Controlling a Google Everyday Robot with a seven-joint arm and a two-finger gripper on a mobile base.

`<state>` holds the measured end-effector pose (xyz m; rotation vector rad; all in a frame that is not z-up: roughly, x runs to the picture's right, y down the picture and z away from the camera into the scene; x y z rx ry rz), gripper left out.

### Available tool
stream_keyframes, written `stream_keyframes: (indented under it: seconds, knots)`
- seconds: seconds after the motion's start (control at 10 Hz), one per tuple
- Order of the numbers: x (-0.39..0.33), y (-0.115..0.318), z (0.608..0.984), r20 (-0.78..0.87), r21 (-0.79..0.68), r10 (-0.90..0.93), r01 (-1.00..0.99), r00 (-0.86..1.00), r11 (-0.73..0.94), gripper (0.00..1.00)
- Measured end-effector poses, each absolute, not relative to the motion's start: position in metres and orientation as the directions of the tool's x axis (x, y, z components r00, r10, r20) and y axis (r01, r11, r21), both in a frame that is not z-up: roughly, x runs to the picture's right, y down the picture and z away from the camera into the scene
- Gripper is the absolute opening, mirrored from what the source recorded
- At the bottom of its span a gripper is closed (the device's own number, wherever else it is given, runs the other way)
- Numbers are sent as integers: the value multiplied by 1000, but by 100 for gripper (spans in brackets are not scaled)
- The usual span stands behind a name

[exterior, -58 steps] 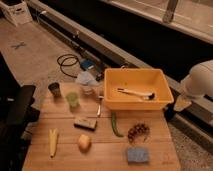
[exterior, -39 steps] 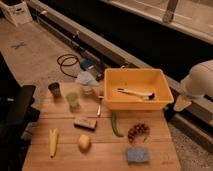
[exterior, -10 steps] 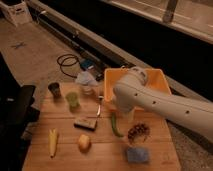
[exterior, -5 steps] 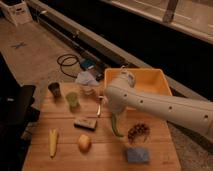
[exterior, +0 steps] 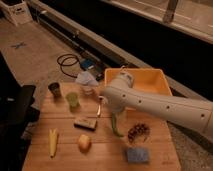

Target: Place pepper in metal cup

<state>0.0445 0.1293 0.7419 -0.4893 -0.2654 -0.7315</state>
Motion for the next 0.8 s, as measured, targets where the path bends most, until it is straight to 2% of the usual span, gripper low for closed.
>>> stream_keyframes:
  seconds: [0.8]
  knots:
    - [46,177,804,564,-324,-574,799,594,508,80]
